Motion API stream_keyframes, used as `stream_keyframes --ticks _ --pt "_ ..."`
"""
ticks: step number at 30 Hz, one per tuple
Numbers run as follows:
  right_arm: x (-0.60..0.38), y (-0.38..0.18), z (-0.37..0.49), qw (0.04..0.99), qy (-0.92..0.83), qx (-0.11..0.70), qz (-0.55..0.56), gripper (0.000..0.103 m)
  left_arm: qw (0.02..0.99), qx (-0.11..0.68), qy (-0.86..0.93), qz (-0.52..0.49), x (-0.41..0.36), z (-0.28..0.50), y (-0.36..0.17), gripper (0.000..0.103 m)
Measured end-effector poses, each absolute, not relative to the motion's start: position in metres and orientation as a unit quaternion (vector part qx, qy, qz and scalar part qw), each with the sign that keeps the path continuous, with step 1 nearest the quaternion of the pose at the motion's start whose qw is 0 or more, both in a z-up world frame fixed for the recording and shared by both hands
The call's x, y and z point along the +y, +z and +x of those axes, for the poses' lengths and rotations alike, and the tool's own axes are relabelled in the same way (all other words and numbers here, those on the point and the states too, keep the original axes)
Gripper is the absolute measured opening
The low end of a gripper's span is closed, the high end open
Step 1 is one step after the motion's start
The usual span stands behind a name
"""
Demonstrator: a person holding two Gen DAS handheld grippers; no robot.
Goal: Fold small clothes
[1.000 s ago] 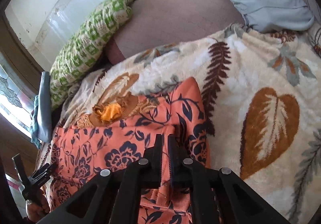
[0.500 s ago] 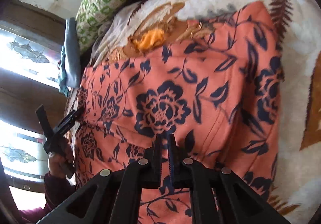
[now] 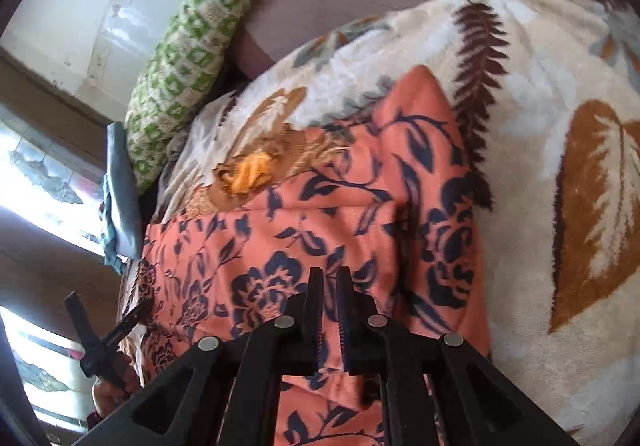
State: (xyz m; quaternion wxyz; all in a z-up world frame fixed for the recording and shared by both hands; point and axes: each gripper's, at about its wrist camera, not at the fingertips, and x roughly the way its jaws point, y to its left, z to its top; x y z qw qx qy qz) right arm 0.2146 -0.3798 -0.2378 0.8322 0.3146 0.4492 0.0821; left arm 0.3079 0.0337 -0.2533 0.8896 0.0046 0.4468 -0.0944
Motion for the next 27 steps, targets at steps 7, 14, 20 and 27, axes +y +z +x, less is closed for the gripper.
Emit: stream_keyframes --ticks 7,14,20,27 --pt "-0.291 -0.264 0.218 0.818 0.157 0.52 0.19 0.009 0.875 0.468 -0.08 0.095 0.016 0.305 -0.267 0.086" --pt "-0.329 -0.218 0.179 0.836 0.117 0.492 0.211 0.009 0.89 0.447 -0.081 0.03 0.048 0.283 -0.234 0.086" --pt "-0.366 -0.161 0.08 0.878 0.077 0.407 0.238 0.01 0.899 0.433 -0.061 0.012 0.08 0.208 -0.208 0.086" --pt "-0.381 -0.142 -0.062 0.892 0.046 0.364 0.263 0.085 0.884 0.46 -0.063 0.047 0.115 0.104 -0.199 0.088"
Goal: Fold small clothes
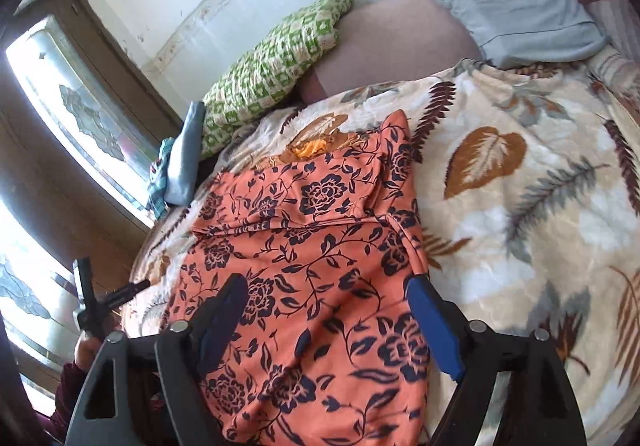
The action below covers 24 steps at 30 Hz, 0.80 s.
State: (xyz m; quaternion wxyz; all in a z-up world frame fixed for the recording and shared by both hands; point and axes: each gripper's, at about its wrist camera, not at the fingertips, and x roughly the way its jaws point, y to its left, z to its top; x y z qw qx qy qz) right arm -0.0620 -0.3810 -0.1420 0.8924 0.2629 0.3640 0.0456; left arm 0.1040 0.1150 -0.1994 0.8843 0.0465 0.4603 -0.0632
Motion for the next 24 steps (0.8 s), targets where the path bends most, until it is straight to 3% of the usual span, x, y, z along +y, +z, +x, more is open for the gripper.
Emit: stream_keyframes --ticks 10,16,18,24 --pt "-0.395 -0.199 -0.125 0.835 0.016 0.435 0.336 0.083 0.854 0.514 -0.077 0.025 0.138 0.056 -0.224 0.089" --pt "-0.392 -0.216 -0.131 0.821 0.018 0.443 0.36 0.083 0.835 0.539 -0.109 -0.003 0.141 0.056 -0.238 0.062" --pt "-0.39 -0.218 -0.131 0.819 0.018 0.447 0.361 0.083 0.824 0.553 -0.126 -0.026 0.141 0.06 -0.247 0.042" --pt "-0.395 -0.231 -0.13 0.8 0.007 0.464 0.38 0.081 0.794 0.579 -0.177 -0.048 0.121 0.059 -0.267 0.039"
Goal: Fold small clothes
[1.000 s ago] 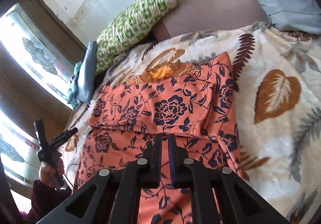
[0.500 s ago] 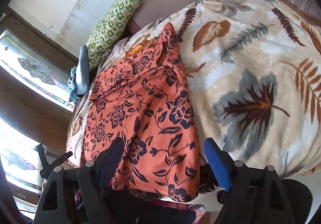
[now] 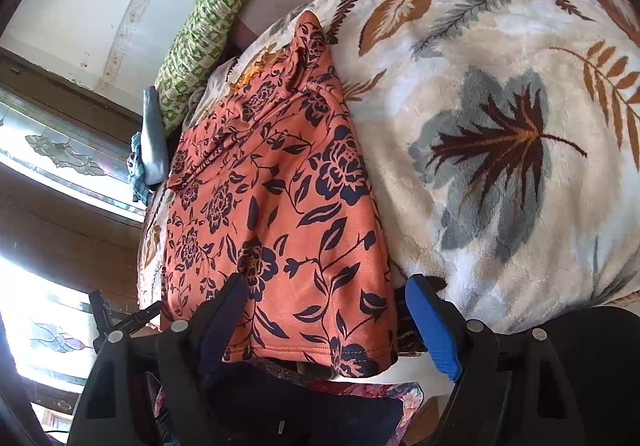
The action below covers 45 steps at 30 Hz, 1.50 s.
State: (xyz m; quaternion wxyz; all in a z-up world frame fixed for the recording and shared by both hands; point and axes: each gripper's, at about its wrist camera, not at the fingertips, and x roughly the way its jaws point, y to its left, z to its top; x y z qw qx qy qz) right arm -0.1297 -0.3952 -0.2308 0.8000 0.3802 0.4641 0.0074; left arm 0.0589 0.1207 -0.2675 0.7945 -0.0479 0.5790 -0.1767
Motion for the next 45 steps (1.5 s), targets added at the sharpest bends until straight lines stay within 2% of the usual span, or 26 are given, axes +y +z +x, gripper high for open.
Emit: stream_keyframes --ticks 6,10,12,17,18,20,21,22,23,25,26,30,31,32,33,34,35,36,40,41,42,45 --pt "-0.403 -0.242 -0.13 0.78 0.006 0.48 0.401 0.074 0.778 0.597 -0.182 -0.074 0.124 0.058 -0.273 0.04" --pt "-0.399 -0.256 -0.126 0.764 0.007 0.504 0.404 0.073 0.772 0.602 -0.185 -0.082 0.128 0.058 -0.273 0.039" --pt "-0.392 -0.266 -0.123 0.754 0.01 0.519 0.403 0.073 0.773 0.605 -0.176 -0.071 0.128 0.058 -0.275 0.015" --pt "-0.371 -0.289 -0.116 0.737 -0.001 0.558 0.382 0.062 0.767 0.614 -0.17 -0.075 0.134 0.059 -0.277 0.012" --pt "-0.368 -0.289 -0.116 0.743 -0.009 0.56 0.367 0.057 0.764 0.618 -0.172 -0.07 0.132 0.059 -0.277 0.015" --pt "-0.364 -0.286 -0.115 0.75 -0.018 0.57 0.336 0.036 0.762 0.62 -0.174 -0.071 0.128 0.06 -0.276 0.02" --pt "-0.363 -0.285 -0.116 0.751 -0.014 0.57 0.332 0.017 0.762 0.62 -0.174 -0.071 0.128 0.06 -0.275 0.021" --pt "-0.364 -0.284 -0.118 0.754 -0.005 0.564 0.337 0.008 0.763 0.619 -0.172 -0.069 0.127 0.059 -0.275 0.021" --pt "-0.362 -0.279 -0.12 0.762 0.0 0.555 0.334 0.008 0.764 0.619 -0.171 -0.064 0.126 0.058 -0.275 0.021" --pt "-0.358 -0.27 -0.122 0.776 0.011 0.54 0.324 0.008 0.77 0.613 -0.172 -0.052 0.122 0.054 -0.273 0.01" --pt "-0.357 -0.268 -0.122 0.779 0.017 0.535 0.327 0.008 0.771 0.609 -0.179 -0.049 0.12 0.052 -0.271 0.009" --pt "-0.357 -0.278 -0.117 0.767 0.01 0.548 0.334 0.008 0.772 0.611 -0.174 -0.021 0.113 0.051 -0.271 0.009" --pt "-0.359 -0.283 -0.117 0.758 0.002 0.558 0.338 0.01 0.771 0.615 -0.163 -0.014 0.113 0.052 -0.272 0.013" --pt "-0.361 -0.286 -0.117 0.749 -0.001 0.563 0.349 0.012 0.769 0.621 -0.149 -0.011 0.113 0.053 -0.274 0.025" --pt "-0.363 -0.288 -0.118 0.745 -0.001 0.561 0.361 0.012 0.769 0.625 -0.134 -0.009 0.115 0.054 -0.274 0.043" --pt "-0.365 -0.288 -0.118 0.741 -0.001 0.562 0.368 0.012 0.772 0.623 -0.121 -0.005 0.117 0.053 -0.274 0.053" --pt "-0.365 -0.288 -0.119 0.738 -0.002 0.564 0.37 0.012 0.777 0.619 -0.111 -0.001 0.118 0.053 -0.273 0.067" --pt "-0.365 -0.288 -0.118 0.737 -0.004 0.567 0.368 0.013 0.779 0.618 -0.106 0.001 0.118 0.053 -0.274 0.069" --pt "-0.361 -0.288 -0.114 0.737 -0.009 0.573 0.358 0.015 0.765 0.634 -0.109 -0.025 0.12 0.053 -0.285 0.069" --pt "-0.359 -0.288 -0.113 0.739 -0.007 0.572 0.356 0.017 0.756 0.642 -0.119 -0.038 0.119 0.052 -0.288 0.064" --pt "-0.358 -0.288 -0.112 0.742 -0.005 0.571 0.352 0.017 0.752 0.645 -0.129 -0.04 0.117 0.051 -0.29 0.051" --pt "-0.356 -0.286 -0.114 0.752 0.003 0.568 0.333 0.017 0.751 0.644 -0.137 -0.048 0.116 0.049 -0.294 0.036"
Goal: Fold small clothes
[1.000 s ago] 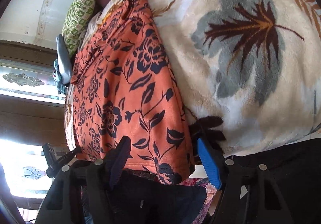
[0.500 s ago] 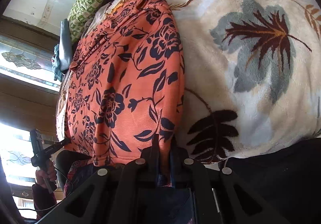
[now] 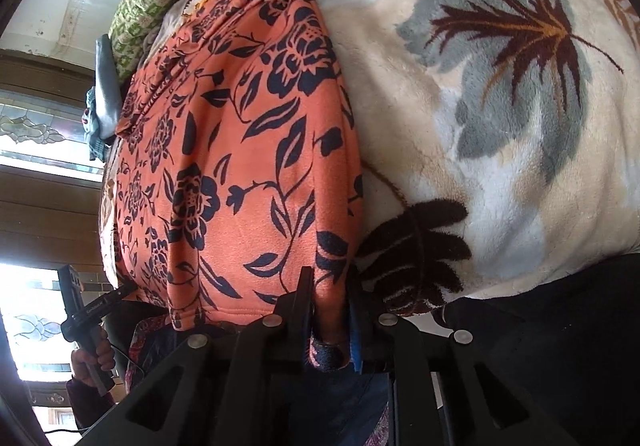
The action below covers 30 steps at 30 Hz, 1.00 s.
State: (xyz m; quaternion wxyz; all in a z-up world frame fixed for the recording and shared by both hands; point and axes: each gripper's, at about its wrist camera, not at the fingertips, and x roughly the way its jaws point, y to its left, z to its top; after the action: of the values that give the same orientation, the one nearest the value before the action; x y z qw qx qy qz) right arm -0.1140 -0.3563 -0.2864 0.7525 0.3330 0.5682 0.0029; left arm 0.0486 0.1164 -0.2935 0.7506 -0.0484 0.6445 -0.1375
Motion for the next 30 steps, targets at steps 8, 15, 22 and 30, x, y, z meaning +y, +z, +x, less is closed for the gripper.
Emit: stream_keyframes --ticks 8,15,22,30 --pt "-0.35 -0.261 -0.111 0.774 0.031 0.548 0.315 0.009 0.764 0.61 -0.183 -0.104 0.131 0.049 -0.271 0.009" --pt "-0.373 -0.185 -0.101 0.811 0.081 0.454 0.36 0.008 0.787 0.54 -0.258 -0.152 0.131 0.073 -0.189 0.009" --pt "-0.41 -0.121 -0.051 0.838 0.099 0.365 0.394 0.008 0.805 0.488 -0.276 -0.195 0.122 0.145 -0.131 0.009" --pt "-0.464 -0.119 0.065 0.83 0.075 0.325 0.446 0.008 0.799 0.503 -0.244 -0.219 0.1 0.28 -0.142 0.009"
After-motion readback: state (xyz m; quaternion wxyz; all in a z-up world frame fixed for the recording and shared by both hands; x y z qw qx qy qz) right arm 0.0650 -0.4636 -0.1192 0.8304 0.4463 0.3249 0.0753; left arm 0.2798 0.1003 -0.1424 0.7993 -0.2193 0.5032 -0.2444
